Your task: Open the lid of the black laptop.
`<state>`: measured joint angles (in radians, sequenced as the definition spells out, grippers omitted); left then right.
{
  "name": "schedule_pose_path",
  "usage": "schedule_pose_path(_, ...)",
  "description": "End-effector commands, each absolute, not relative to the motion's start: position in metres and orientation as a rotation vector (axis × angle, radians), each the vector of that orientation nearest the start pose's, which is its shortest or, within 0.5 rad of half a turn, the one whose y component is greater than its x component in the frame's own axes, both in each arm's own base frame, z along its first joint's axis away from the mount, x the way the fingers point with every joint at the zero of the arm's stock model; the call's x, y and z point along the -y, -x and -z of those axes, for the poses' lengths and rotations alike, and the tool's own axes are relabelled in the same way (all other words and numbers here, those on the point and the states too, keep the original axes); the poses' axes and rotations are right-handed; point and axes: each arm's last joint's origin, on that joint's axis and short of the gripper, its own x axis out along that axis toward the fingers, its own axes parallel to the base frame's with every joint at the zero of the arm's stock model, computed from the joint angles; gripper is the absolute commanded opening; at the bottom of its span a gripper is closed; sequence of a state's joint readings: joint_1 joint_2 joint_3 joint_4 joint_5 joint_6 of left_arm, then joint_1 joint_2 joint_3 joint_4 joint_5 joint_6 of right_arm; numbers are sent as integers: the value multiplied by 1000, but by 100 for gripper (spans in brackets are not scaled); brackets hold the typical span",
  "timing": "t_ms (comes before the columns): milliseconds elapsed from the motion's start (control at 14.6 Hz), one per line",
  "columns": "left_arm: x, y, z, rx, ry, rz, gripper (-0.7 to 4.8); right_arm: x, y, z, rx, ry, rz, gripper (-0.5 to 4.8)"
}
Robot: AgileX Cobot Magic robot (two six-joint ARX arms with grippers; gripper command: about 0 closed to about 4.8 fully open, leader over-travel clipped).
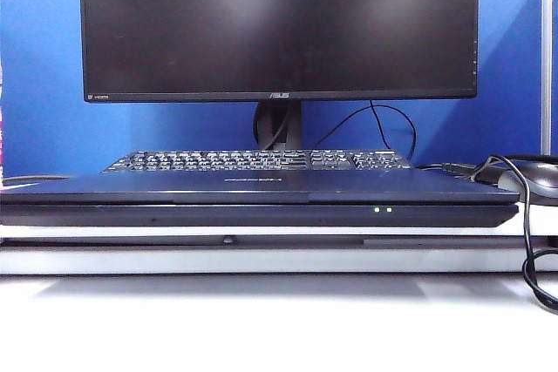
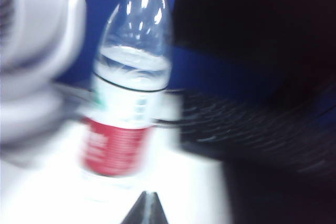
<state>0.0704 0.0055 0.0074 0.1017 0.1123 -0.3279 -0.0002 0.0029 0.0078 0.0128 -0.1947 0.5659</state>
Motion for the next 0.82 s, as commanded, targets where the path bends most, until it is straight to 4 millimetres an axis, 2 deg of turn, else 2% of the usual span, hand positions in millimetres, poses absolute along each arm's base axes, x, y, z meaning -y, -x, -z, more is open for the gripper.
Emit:
schedule_pose_path(69,7,-94,-177,-71,872,427,-5,-12,-89,-197,155,-739,-538,-4)
schedule_pose_path(206,13,-90,-183,-136,853,664,-5,-13,-79,-216,277,-828,-696,0)
schedule_pose_path(343,19,-88,-181,-220,882,768,4,-16,-72,-231,240,-837,-826,0)
schedule_pose_path(411,23,-87,-179,-266,886,807,29,-17,-66,-244,266,-809,-862,0)
schedule_pose_path(617,40,-80,-176,-420,866,1022,43,-18,-45,-304,363,-663,-911,0)
schedule_pose_path(686,45,-78,-176,-448,859,1071,87,-19,-43,-328,354,-586,-934,0)
schedule_pose_path(823,51,-73,-179,-480,820,1160,88,-21,-47,-371,276,-426,-976,0)
